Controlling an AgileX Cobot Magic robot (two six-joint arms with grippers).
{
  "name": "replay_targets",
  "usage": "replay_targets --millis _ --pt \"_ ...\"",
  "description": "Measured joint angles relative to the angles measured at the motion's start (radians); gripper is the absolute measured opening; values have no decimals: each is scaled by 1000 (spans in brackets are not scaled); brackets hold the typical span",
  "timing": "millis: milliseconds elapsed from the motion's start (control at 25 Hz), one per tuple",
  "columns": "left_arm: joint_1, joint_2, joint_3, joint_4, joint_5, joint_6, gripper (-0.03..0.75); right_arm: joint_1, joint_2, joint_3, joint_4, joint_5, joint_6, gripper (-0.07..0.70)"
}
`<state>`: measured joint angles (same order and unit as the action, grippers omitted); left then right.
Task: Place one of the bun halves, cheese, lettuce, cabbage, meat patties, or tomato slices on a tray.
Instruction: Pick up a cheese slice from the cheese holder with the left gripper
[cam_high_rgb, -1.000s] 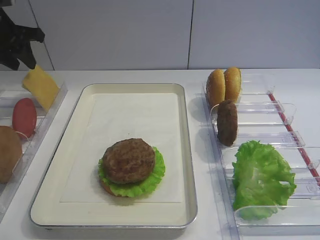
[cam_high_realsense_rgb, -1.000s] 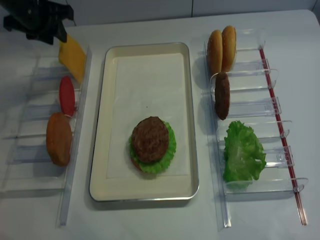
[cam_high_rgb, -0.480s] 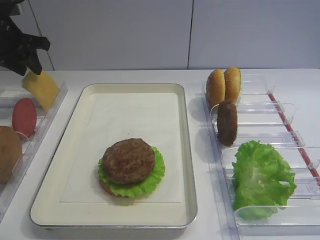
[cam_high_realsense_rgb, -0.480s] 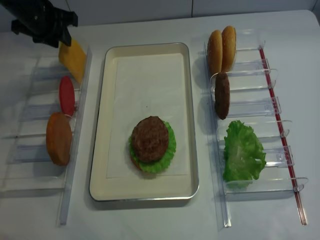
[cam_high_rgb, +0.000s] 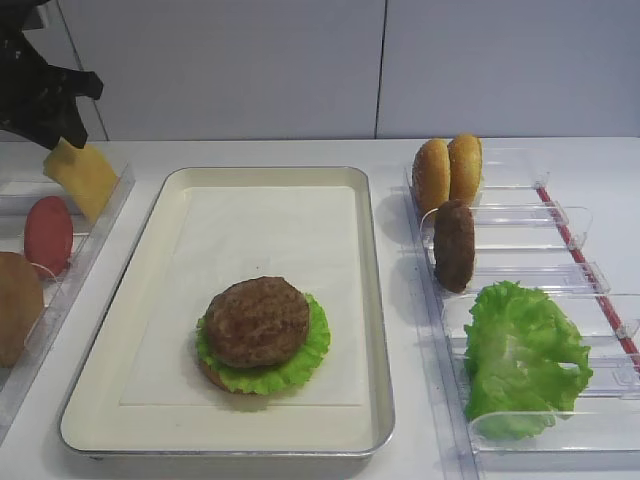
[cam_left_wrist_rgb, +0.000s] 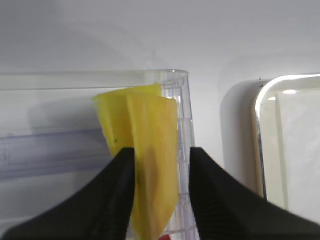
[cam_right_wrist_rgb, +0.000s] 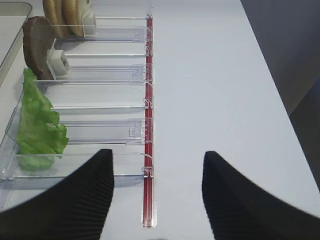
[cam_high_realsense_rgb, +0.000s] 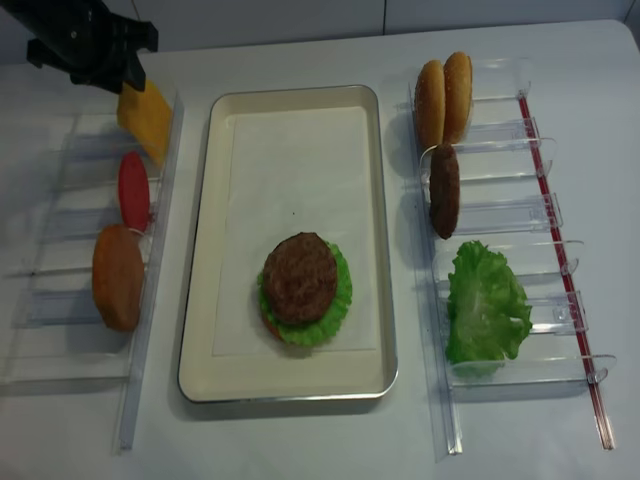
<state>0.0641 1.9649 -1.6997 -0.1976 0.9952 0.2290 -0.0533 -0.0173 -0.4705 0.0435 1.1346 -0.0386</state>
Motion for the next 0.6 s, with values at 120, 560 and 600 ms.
replay_targets --millis 120,560,600 --pt "0 0 0 0 2 -12 262 0 0 0 0 0 0 435" --pt "0 1 0 0 56 -16 167 0 0 0 0 0 0 435" --pt "0 6 -2 0 62 -16 158 0 0 0 0 0 0 435"
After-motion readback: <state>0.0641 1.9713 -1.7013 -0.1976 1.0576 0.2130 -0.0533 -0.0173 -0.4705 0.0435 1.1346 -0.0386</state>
